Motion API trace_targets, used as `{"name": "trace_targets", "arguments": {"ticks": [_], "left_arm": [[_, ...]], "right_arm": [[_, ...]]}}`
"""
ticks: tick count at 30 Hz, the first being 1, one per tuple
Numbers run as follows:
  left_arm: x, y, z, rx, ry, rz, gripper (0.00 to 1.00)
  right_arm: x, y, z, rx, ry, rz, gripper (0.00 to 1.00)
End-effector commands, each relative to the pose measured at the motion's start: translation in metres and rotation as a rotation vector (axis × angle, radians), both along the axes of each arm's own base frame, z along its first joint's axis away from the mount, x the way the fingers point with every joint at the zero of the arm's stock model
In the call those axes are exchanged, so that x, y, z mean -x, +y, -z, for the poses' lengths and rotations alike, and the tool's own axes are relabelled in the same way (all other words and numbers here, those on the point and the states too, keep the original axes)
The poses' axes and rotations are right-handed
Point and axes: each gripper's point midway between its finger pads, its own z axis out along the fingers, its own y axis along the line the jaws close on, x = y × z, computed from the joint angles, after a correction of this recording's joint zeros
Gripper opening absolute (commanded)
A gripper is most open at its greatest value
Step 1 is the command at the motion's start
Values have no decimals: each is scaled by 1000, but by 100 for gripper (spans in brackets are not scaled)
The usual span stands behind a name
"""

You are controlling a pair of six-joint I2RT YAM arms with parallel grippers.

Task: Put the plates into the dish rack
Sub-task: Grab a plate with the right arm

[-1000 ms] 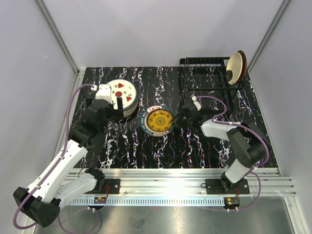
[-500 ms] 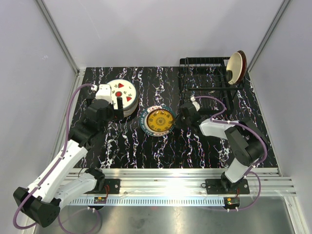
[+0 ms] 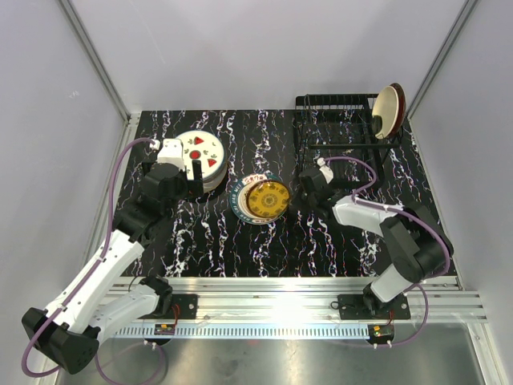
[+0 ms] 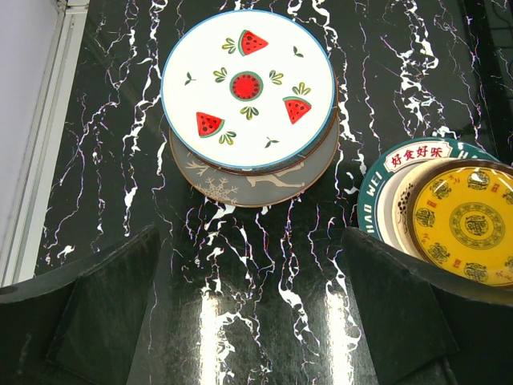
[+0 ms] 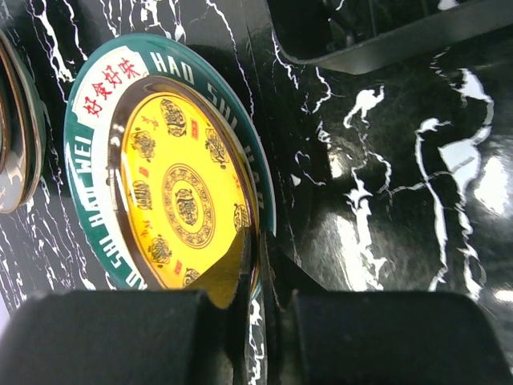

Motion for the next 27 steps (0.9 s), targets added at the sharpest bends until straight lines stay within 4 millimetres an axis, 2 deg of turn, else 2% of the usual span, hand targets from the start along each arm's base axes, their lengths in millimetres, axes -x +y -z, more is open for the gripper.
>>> {"name": "trace_targets", "arguments": {"ticks": [1, 3, 5, 6, 13, 16, 18, 19, 21, 22, 27], "left_arm": [[-3, -4, -19, 36, -56, 5, 99], [-3, -4, -18, 34, -52, 5, 99], [-3, -3, -18, 34, -53, 3, 99], [-3, -3, -18, 32, -52, 2, 99], [-3, -4, -18, 35, -52, 4, 99], [-3, -4, -18, 38, -53, 7, 99], [-2, -5, -20, 40, -57, 8, 99], [-2, -4, -19, 40, -57, 7, 99], [-2, -4, -18, 37, -53, 5, 99], [-2, -4, -19, 39, -56, 5, 99], [-2, -5, -19, 40, -55, 11, 99]], "right_arm": [[-9, -2, -41, -7, -101, 20, 0], [-9, -5, -56, -17, -138, 24, 0], [-1, -11, -58, 0, -133, 25, 0], [0, -13, -68, -11, -160, 24, 0], [15, -32, -89, 18, -210, 31, 0], [19, -37, -109, 52, -261, -14, 0], [22, -41, -131, 72, -319, -45, 0], [27, -46, -134, 96, -321, -48, 0], [30, -54, -165, 115, -400, -62, 0], [33, -62, -172, 146, -412, -57, 0], [47, -80, -251, 211, -567, -99, 0]]}}
